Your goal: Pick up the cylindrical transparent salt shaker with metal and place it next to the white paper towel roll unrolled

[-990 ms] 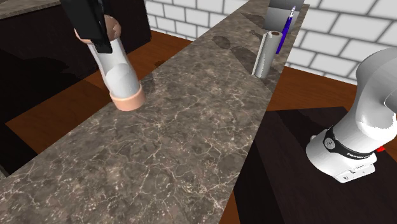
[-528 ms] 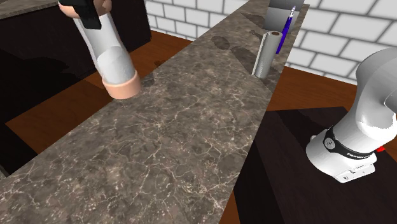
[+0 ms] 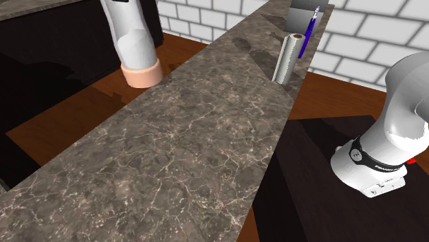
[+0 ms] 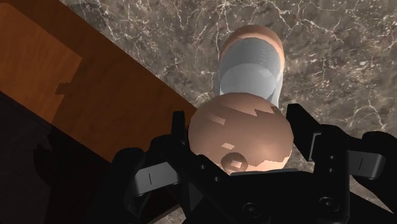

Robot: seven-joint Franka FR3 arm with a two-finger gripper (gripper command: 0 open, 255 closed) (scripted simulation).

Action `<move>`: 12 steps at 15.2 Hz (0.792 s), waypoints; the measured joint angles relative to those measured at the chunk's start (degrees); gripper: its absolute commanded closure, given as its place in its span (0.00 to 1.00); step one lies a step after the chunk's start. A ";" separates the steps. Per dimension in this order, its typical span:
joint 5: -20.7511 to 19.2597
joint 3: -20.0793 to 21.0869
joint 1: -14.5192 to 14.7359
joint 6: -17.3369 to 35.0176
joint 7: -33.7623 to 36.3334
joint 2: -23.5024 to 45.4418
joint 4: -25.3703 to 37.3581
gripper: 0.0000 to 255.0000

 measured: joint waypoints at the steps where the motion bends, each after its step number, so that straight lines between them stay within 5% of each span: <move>1: 0.09 -0.35 -0.44 0.95 -0.57 -2.09 -2.85 1.00; 12: 0.33 -6.48 -5.44 5.68 -10.83 -19.02 -22.04 1.00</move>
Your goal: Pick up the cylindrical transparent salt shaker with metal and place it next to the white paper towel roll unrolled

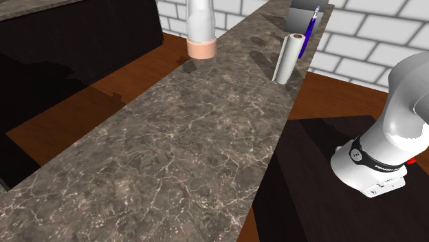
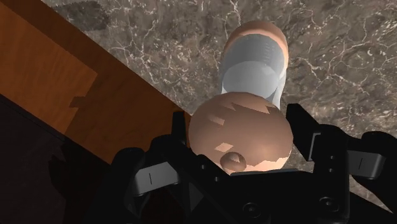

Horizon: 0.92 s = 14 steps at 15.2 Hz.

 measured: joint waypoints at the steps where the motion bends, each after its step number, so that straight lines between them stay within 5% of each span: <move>1: -0.06 -0.84 -0.48 0.43 -1.21 -0.95 -1.09 1.00; 14: -2.79 -11.55 -5.95 2.14 -16.17 -13.41 -11.62 1.00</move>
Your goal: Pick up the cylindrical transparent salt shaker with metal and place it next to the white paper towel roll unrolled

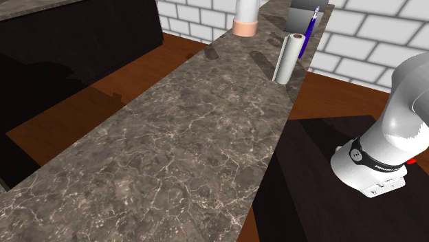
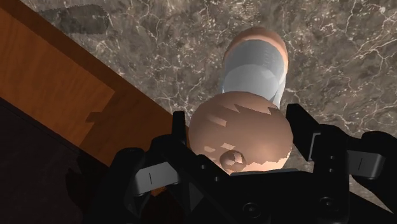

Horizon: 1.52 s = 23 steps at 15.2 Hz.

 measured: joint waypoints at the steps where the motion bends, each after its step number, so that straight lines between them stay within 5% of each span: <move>1: -0.32 -0.92 -0.45 0.00 -1.26 -0.85 -0.55 1.00; 13: -2.70 -13.17 -3.92 0.29 -16.35 -3.76 0.28 1.00; 23: -4.38 -14.59 -4.98 6.82 -15.94 -5.55 -7.85 1.00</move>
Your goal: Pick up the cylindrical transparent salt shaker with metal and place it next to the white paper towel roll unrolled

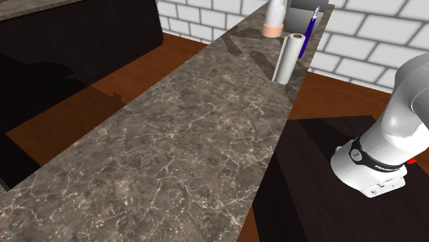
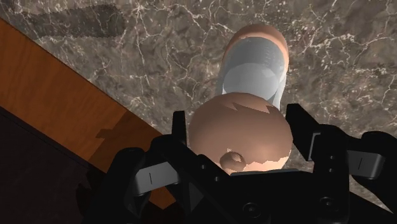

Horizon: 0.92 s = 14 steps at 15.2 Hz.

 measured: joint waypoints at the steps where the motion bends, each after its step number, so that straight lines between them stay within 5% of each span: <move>1: -0.21 -0.16 -0.13 0.80 0.09 -0.19 -0.97 1.00; 14: -2.45 -2.50 -1.18 10.56 1.21 -0.46 -10.97 1.00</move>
